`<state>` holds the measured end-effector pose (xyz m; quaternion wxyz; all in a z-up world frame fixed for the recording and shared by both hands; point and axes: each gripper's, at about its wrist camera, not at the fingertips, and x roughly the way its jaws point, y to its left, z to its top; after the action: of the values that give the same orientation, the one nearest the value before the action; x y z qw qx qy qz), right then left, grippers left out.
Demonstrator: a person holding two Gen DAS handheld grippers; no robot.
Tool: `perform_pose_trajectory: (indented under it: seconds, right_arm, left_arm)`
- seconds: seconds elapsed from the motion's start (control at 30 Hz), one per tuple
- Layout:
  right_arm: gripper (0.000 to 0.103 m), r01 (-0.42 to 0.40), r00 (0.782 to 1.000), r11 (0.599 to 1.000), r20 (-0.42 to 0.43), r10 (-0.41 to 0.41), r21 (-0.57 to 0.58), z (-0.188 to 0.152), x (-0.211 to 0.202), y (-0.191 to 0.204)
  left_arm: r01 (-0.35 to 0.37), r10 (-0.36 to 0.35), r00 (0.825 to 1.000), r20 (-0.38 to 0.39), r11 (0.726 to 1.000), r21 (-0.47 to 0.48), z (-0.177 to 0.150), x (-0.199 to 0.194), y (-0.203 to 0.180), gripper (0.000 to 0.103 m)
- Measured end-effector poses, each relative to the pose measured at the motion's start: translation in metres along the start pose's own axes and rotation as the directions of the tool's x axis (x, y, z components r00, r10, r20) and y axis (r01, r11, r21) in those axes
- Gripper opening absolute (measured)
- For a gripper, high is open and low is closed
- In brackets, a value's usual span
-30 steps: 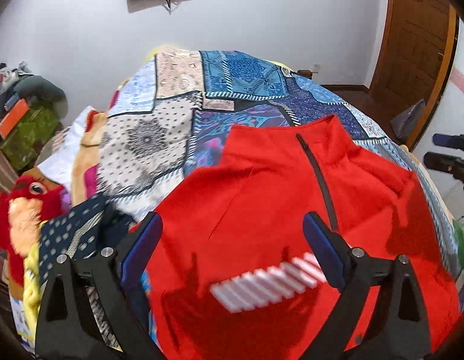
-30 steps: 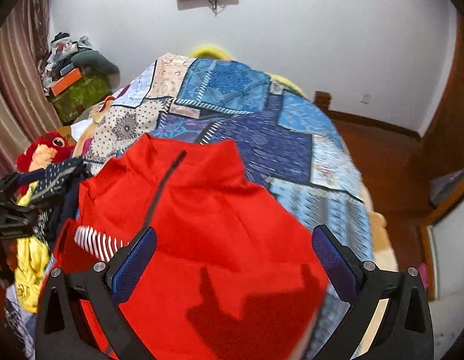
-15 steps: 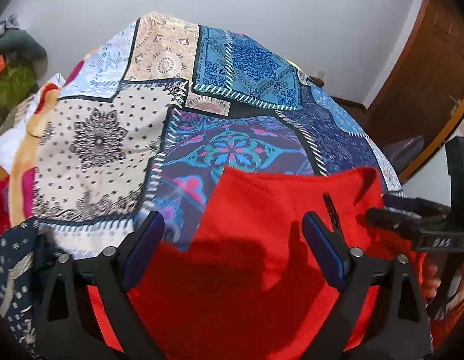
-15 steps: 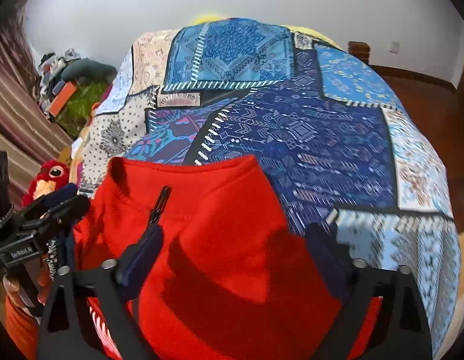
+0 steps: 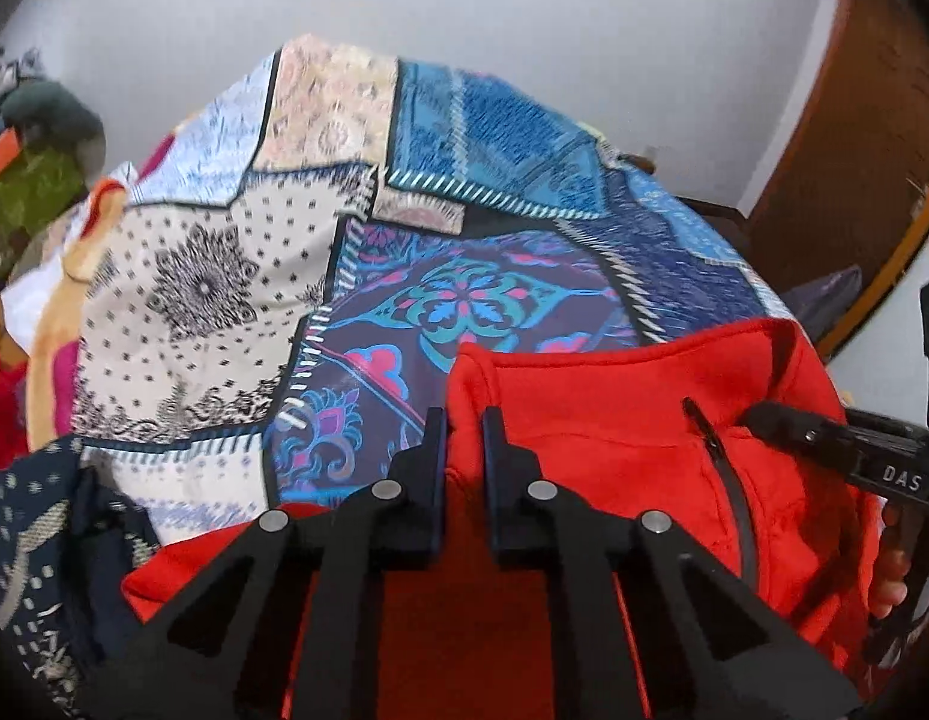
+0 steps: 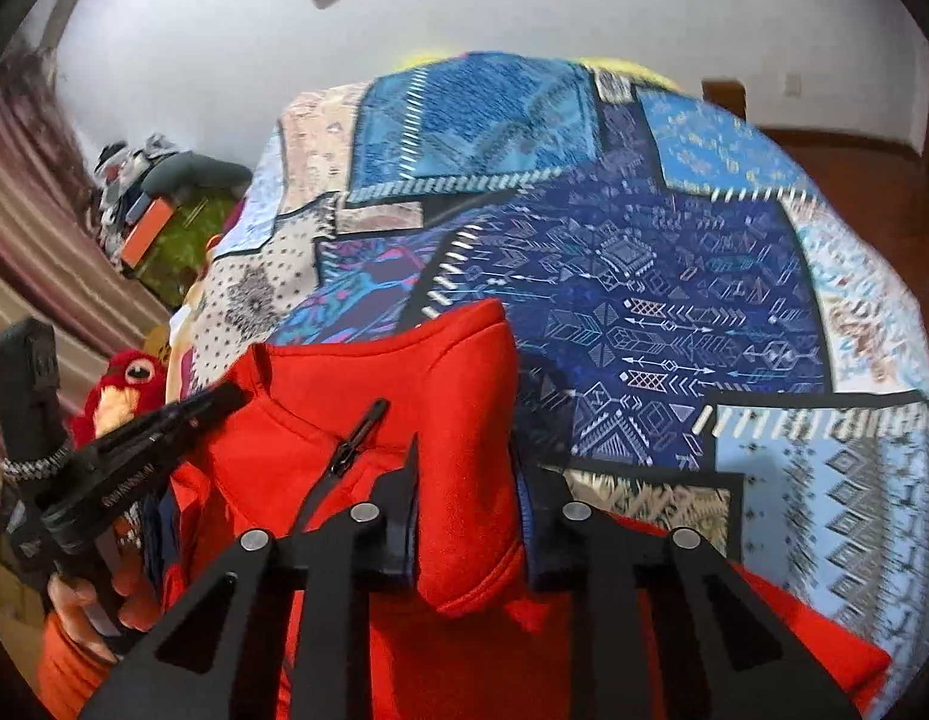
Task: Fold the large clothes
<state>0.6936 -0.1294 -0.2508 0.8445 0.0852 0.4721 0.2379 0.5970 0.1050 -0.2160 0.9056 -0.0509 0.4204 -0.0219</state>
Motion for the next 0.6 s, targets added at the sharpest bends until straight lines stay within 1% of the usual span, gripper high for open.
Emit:
perform_pose_trajectory:
  seconds: [0.17, 0.3, 0.37, 0.5, 0.6]
  right_arm:
    - [0.019, -0.002, 0.998, 0.997, 0.057, 0.007, -0.078, -0.019, -0.051, 0.026]
    - [0.019, -0.007, 0.996, 0.991, 0.090, 0.019, -0.130, -0.039, -0.093, 0.047]
    - [0.019, 0.011, 0.996, 0.986, 0.093, 0.004, -0.164, -0.054, -0.111, 0.058]
    - [0.019, 0.027, 0.996, 0.979, 0.088, -0.009, -0.203, -0.087, -0.135, 0.074]
    - [0.019, 0.036, 0.996, 0.972, 0.083, -0.017, -0.230, -0.114, -0.149, 0.082]
  left_arm:
    - [-0.009, 0.006, 0.999, 0.045, 0.998, 0.061, -0.010, -0.053, -0.012, 0.009]
    - [0.008, -0.015, 0.997, 0.081, 0.996, 0.092, -0.024, -0.099, -0.019, 0.009]
    - [0.013, -0.023, 0.995, 0.092, 0.994, 0.112, -0.036, -0.122, -0.023, 0.009]
    - [-0.010, -0.006, 0.995, 0.095, 0.986, 0.169, -0.062, -0.152, -0.031, 0.009]
    - [0.005, -0.018, 0.997, 0.072, 0.985, 0.171, -0.088, -0.165, -0.031, 0.009]
